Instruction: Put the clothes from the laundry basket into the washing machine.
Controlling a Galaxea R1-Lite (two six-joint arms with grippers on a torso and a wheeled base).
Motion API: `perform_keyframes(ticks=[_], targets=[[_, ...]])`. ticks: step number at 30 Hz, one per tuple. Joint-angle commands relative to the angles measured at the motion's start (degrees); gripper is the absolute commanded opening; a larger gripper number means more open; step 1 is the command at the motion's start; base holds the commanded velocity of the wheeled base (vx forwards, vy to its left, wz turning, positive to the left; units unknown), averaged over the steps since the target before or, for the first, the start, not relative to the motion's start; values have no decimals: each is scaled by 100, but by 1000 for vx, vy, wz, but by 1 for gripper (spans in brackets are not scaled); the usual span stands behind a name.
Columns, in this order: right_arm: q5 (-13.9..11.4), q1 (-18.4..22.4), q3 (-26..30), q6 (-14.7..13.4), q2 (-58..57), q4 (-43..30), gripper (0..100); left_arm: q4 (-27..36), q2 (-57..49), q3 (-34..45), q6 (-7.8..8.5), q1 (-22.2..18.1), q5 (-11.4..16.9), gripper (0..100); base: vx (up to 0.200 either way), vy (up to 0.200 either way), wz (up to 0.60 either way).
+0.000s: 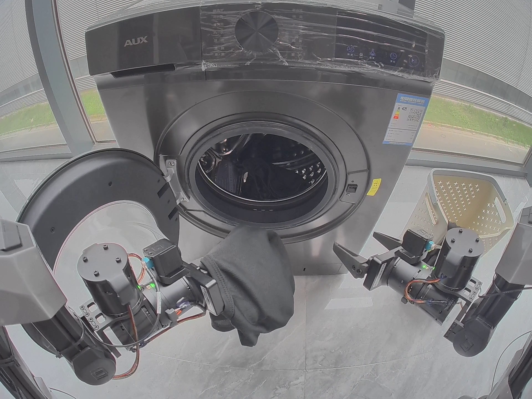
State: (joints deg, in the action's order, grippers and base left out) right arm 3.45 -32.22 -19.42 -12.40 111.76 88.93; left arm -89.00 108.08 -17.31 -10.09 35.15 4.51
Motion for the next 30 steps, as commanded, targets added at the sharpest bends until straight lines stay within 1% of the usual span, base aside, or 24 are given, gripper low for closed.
perform_keyframes(ticks=[1,4,7,9,12,14,16,21,22,28,30], targets=[[7,-56,0,1,47,1,100,-3,231,-18,7,1,-12,0,200,0,0],[7,-65,8,1,47,1,100,-3,222,-27,7,-17,-12,0,200,0,0],[7,-74,8,1,56,1,100,-12,231,-27,7,-17,-20,0,0,0,0],[7,-83,8,1,47,1,100,-12,248,-36,7,1,-99,0,0,0,0],[7,-74,17,1,56,10,100,-3,257,-62,7,1,-135,0,0,0,0],[7,-74,17,1,56,1,100,-3,248,-62,7,1,-126,0,0,0,0],[7,-83,26,1,91,10,100,-3,257,-44,7,1,-135,0,200,0,0],[7,-100,35,1,74,1,100,-3,257,-18,16,63,-143,0,0,0,0],[15,-127,35,1,91,1,100,-3,257,0,25,133,-143,0,0,0,0],[15,-144,44,-8,91,10,100,-3,301,17,25,168,-152,0,0,0,0],[15,-144,44,-8,91,1,100,-12,319,0,25,168,-152,0,200,0,0]])
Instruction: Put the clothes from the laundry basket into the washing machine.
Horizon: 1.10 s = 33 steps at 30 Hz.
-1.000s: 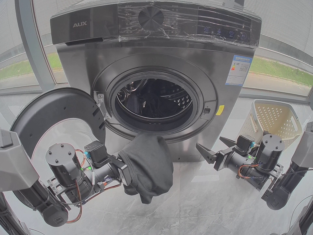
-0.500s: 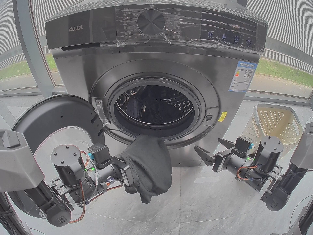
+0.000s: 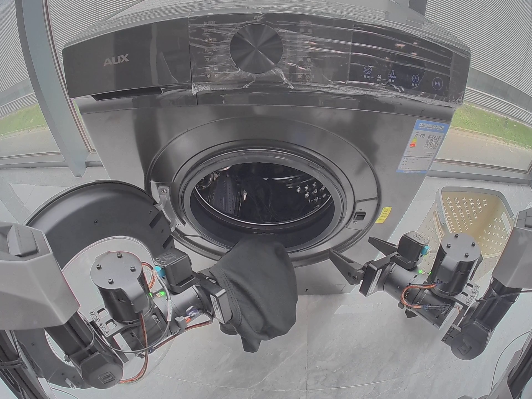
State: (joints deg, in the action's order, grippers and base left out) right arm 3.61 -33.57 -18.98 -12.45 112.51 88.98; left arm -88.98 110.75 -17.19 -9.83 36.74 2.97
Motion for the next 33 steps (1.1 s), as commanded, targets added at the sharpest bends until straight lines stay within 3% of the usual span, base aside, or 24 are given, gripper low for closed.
perform_keyframes(ticks=[1,7,11,23,33], targets=[[0,-18,8,-3,17,-3,100,-14,61,-4,-2,8,1,0,200,0,0],[0,-18,17,5,-1,-3,100,-14,96,-4,-2,61,-7,0,0,0,0],[0,-27,52,5,-1,-3,100,-5,105,-21,-2,114,-183,0,0,0,0],[0,-79,61,5,-9,-3,100,-14,113,31,-2,254,-201,0,50,0,0],[-9,-422,342,5,-150,-3,100,-14,52,198,-11,501,-201,0,0,0,0]])
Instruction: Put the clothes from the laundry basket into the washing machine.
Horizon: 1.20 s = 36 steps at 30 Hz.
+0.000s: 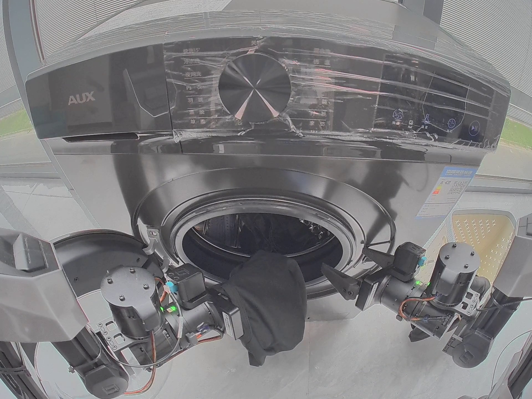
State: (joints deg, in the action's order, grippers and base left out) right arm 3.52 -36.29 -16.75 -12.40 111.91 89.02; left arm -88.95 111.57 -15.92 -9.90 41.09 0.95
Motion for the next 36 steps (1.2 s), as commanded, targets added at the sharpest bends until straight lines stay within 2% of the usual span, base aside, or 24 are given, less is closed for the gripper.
perform_keyframes(ticks=[1,5,7,12,13,14,15,18,23,29,33,36], targets=[[-1,-185,146,1,-99,-7,100,-17,-47,63,-12,65,2,0,0,0,0],[-1,-220,172,9,-196,-16,100,-8,84,-306,23,21,2,0,0,0,0],[-10,-229,172,9,-205,-16,100,-8,313,-403,111,30,2,0,0,0,0],[-1,-326,225,18,-240,-16,100,-8,621,-614,102,30,-34,0,0,0,0],[-10,-502,418,36,-354,-25,100,-8,902,-1001,129,30,-341,0,0,0,0],[-10,-502,418,36,-354,-25,100,-8,902,-1001,129,30,-341,0,0,0,0],[-10,-642,515,44,-372,-25,100,1,981,-1194,76,57,-499,0,0,0,0],[-10,-774,664,71,-380,-25,100,10,1236,-1519,67,65,-526,0,0,0,0],[-10,-1091,989,97,-380,-25,100,36,2018,-2460,129,57,-886,0,0,0,0],[-10,-1152,1016,150,-460,-25,100,291,2422,-3286,155,4,-921,0,0,0,0],[-10,-1152,1016,159,-477,-25,100,476,2712,-3769,331,-137,-930,0,0,0,0],[-10,-1152,1016,168,-486,-25,100,528,2950,-4094,375,-190,-930,0,0,0,0]])
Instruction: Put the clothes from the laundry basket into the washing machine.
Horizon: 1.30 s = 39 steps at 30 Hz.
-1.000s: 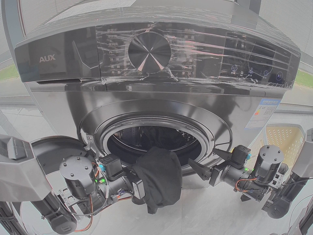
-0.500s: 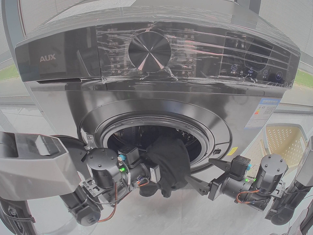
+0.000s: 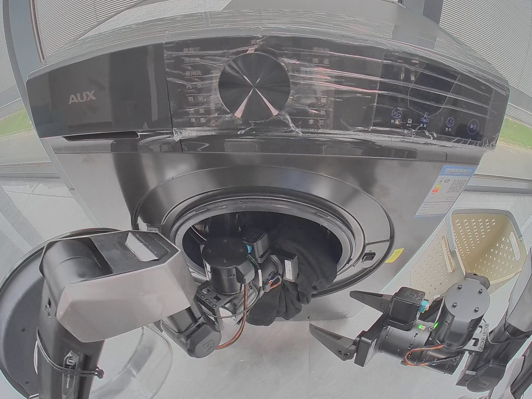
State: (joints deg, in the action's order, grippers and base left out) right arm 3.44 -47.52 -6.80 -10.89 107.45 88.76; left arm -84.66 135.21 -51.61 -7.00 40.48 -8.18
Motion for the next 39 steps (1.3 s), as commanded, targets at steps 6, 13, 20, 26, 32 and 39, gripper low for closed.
perform_keyframes(ticks=[6,13,20,26,32,39], targets=[[-1,-29,30,16,-40,1,100,460,876,-1386,76,-296,-17,0,0,0,0],[-1,-38,39,25,-22,1,100,943,1157,-2221,85,-577,-87,0,0,0,0],[-1,-21,47,25,-5,1,100,1479,1482,-3285,85,-761,-166,0,0,0,0],[-1,-12,47,25,13,1,100,1910,2018,-4568,93,-832,-500,0,0,0,0],[-1,59,47,25,4,1,100,2147,2177,-5007,93,-858,-518,0,0,0,0],[-1,67,65,25,22,1,100,2173,2062,-4911,85,-849,-527,100,0,0,0]])
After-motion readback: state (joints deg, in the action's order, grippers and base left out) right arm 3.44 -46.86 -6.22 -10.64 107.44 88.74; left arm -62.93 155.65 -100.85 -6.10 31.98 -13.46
